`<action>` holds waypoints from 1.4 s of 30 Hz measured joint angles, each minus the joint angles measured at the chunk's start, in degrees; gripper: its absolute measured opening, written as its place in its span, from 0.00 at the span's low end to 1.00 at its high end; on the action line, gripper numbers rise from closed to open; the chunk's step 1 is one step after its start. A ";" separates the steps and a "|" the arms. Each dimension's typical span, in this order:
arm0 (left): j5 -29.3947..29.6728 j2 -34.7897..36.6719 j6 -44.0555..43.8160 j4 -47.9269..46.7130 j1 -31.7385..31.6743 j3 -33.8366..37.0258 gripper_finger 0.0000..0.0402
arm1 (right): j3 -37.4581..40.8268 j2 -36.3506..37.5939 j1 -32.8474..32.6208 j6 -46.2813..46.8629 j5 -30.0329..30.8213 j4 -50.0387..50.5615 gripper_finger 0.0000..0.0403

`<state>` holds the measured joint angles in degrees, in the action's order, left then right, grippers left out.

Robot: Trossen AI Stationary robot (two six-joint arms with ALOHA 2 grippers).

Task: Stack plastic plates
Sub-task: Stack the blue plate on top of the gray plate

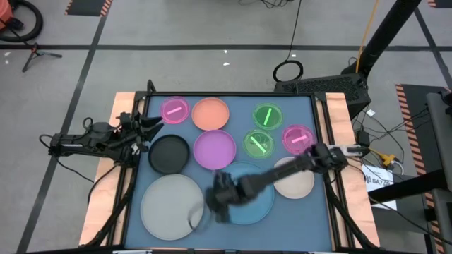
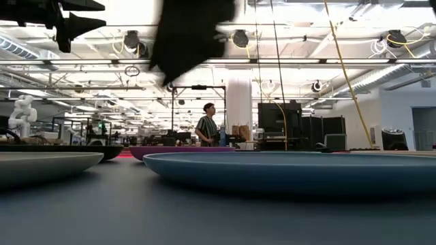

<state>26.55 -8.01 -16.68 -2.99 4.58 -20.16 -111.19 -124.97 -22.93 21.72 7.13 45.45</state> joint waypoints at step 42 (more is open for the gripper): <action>1.07 0.00 6.02 6.09 -0.07 0.00 0.45 | 0.08 -6.03 -14.95 19.19 5.31 18.21 0.33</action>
<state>27.62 -8.01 -10.66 3.09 4.51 -20.16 -111.11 -131.00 -37.88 40.91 12.44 63.66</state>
